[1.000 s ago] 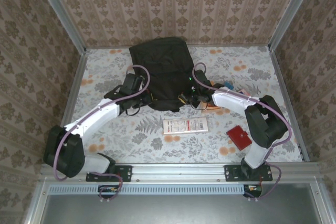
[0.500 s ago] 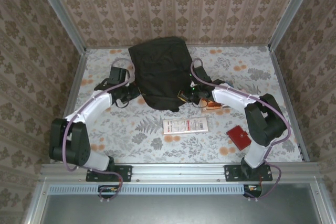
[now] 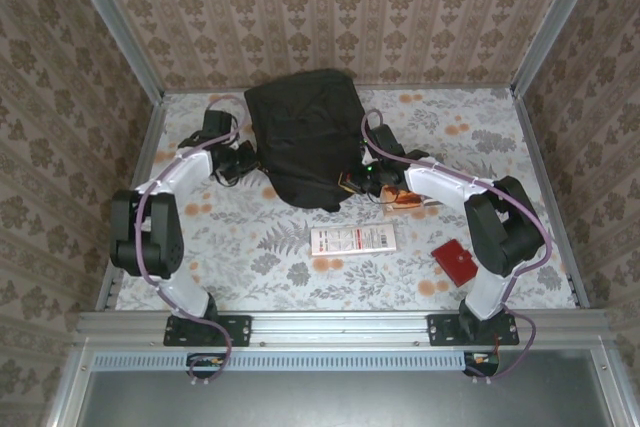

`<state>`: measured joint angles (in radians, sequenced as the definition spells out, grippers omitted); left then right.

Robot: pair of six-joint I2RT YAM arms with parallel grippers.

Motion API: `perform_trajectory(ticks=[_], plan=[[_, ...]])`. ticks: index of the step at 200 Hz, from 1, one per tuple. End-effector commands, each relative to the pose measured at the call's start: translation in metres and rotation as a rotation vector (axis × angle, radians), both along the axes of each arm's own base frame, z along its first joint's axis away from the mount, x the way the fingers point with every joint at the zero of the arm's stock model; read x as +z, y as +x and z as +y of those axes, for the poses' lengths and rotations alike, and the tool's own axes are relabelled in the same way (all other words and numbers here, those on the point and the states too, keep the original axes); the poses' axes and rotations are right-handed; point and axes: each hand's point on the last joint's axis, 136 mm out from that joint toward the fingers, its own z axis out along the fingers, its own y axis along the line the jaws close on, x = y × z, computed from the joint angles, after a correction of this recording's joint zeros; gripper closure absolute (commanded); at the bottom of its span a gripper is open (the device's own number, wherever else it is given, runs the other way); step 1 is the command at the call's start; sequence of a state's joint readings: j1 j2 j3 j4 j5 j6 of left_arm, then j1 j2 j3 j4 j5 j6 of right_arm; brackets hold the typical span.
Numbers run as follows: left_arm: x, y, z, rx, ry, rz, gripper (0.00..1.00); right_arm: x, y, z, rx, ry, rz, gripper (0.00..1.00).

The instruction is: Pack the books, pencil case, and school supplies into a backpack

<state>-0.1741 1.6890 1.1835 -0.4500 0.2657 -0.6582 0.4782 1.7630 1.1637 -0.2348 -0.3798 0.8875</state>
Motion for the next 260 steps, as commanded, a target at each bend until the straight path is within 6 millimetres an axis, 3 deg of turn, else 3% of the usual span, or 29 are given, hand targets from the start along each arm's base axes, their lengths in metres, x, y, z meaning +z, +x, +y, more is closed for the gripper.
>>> perform_trajectory(ticks=[1,16,44,51,108,138,176,197,212,224,246,257,260], plan=[[0.009,0.026,0.033,0.074,0.095,-0.055,1.0,-0.013,-0.008,-0.013,0.021,-0.053,0.05,1.0],[0.009,0.026,0.031,0.065,0.084,-0.053,1.0,-0.012,-0.01,-0.011,0.037,-0.046,0.041,1.0],[0.013,0.013,0.025,0.058,0.071,-0.052,1.0,-0.007,-0.012,-0.005,0.07,-0.038,0.009,0.82],[0.012,0.007,0.024,0.057,0.075,-0.046,1.0,-0.007,-0.013,-0.003,0.069,-0.032,0.006,0.76],[-0.002,-0.057,0.022,0.091,0.06,-0.014,1.0,0.006,-0.004,-0.017,0.0,-0.073,-0.061,0.55],[0.003,-0.084,0.023,0.098,0.062,-0.041,1.0,0.001,-0.001,-0.025,-0.021,-0.122,-0.06,0.34],[0.015,-0.104,0.005,0.027,0.101,-0.073,1.0,0.004,0.012,-0.017,0.017,-0.119,-0.068,0.37],[0.019,-0.11,-0.008,-0.034,0.142,-0.071,0.83,0.023,0.014,-0.018,0.016,-0.101,-0.107,0.37],[0.023,-0.116,-0.004,-0.055,0.2,-0.06,0.66,0.034,0.01,-0.027,-0.003,-0.116,-0.127,0.34],[0.033,-0.116,0.002,-0.067,0.245,-0.082,0.58,0.038,0.007,-0.038,-0.034,-0.117,-0.13,0.33],[0.064,-0.112,0.01,-0.098,0.34,-0.161,0.53,0.033,-0.002,-0.048,-0.088,-0.061,-0.098,0.33],[0.079,-0.106,0.004,-0.147,0.38,-0.214,0.51,0.03,-0.005,-0.048,-0.103,-0.018,-0.078,0.34],[0.083,-0.107,-0.006,-0.186,0.383,-0.23,0.5,0.028,-0.005,-0.049,-0.108,-0.01,-0.073,0.34]])
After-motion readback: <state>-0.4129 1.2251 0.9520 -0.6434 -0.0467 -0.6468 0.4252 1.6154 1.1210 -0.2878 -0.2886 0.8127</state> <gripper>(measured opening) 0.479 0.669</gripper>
